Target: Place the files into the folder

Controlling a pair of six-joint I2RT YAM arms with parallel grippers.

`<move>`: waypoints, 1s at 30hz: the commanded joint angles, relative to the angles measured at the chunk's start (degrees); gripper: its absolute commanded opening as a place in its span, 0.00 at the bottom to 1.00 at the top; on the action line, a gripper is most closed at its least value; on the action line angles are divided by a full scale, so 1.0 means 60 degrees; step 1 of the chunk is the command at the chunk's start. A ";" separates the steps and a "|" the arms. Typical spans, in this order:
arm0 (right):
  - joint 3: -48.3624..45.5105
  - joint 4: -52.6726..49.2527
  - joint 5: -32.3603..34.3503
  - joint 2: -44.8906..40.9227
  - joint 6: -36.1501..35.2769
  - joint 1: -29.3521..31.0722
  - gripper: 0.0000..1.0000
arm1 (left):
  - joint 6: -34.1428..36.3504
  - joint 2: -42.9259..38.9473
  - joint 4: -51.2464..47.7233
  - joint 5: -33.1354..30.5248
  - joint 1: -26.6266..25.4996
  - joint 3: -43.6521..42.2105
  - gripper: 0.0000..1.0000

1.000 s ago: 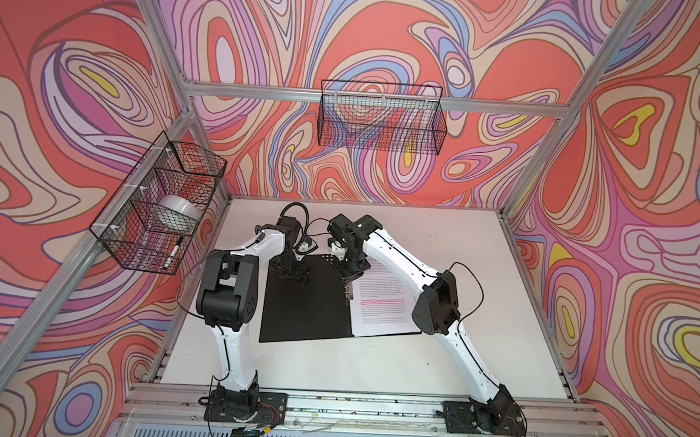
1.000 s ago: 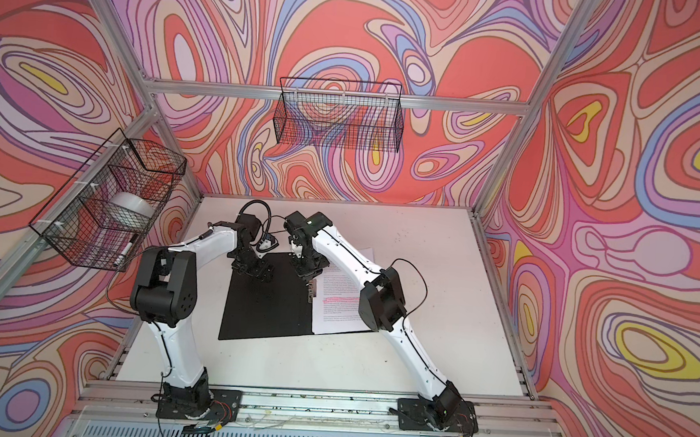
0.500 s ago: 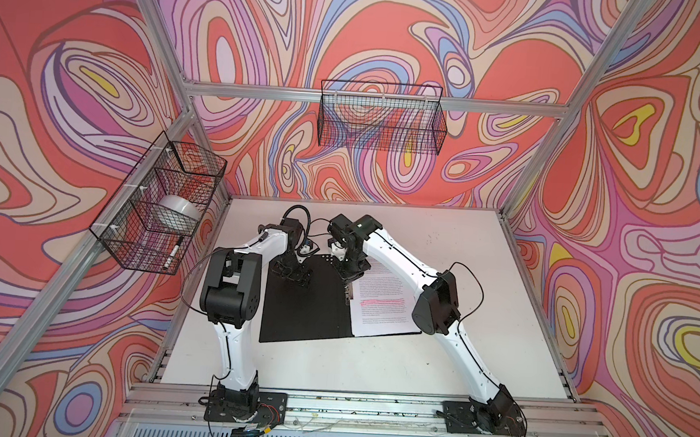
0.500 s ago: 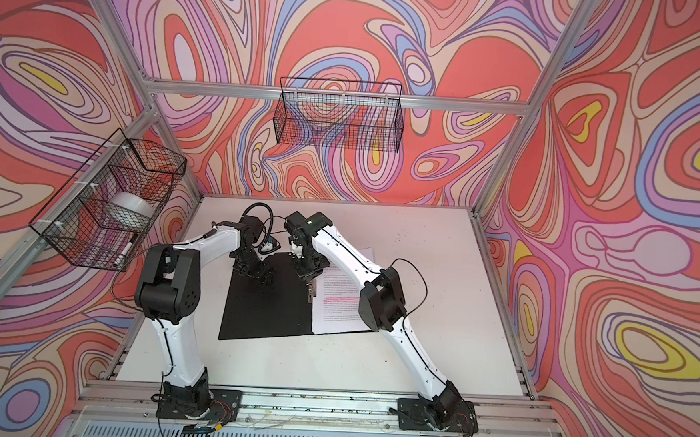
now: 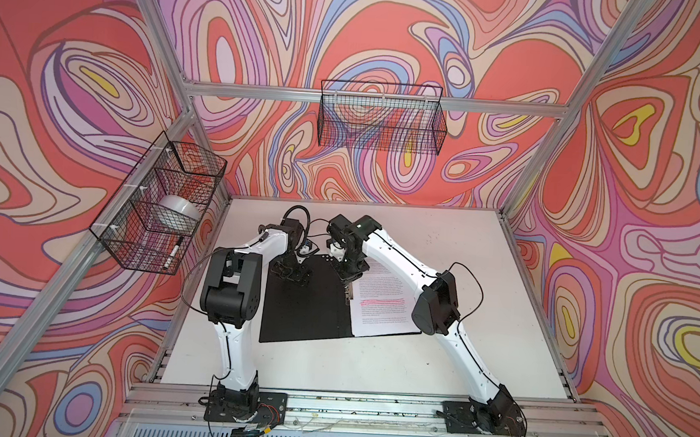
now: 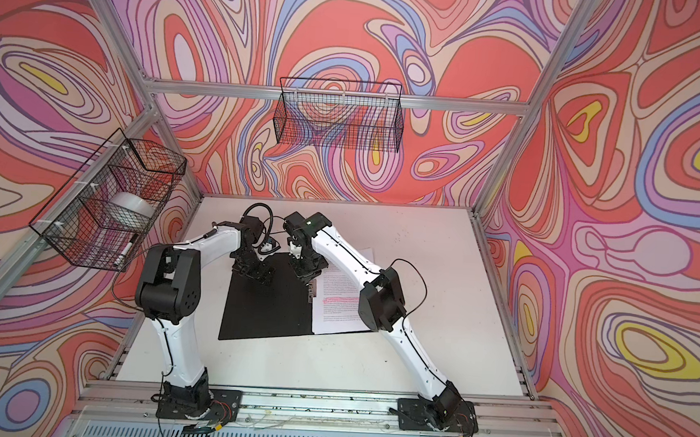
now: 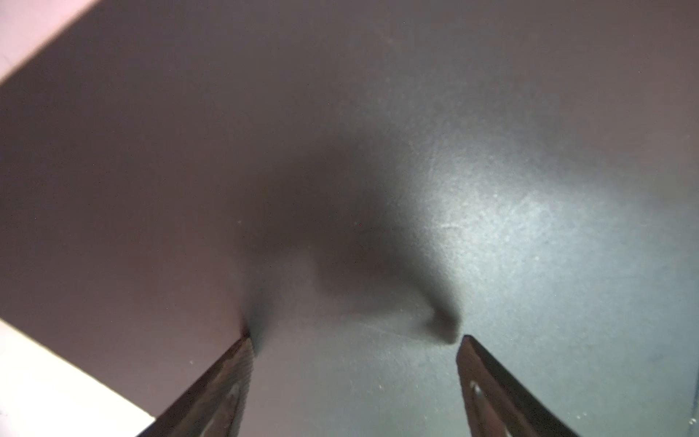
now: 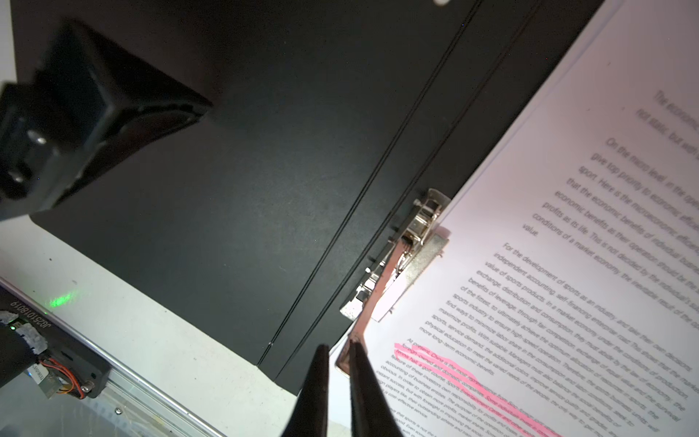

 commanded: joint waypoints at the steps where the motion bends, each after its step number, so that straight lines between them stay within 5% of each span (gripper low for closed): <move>1: 0.0035 -0.0081 -0.0002 -0.0080 0.0055 0.0059 0.13 | 0.0021 0.0351 -0.0399 -0.0106 -0.0013 -0.0210 0.85; 30: -0.0567 -0.0664 0.0431 0.0351 0.0050 0.0172 0.12 | 0.0034 0.0451 -0.0605 0.0232 0.0075 -0.0137 0.85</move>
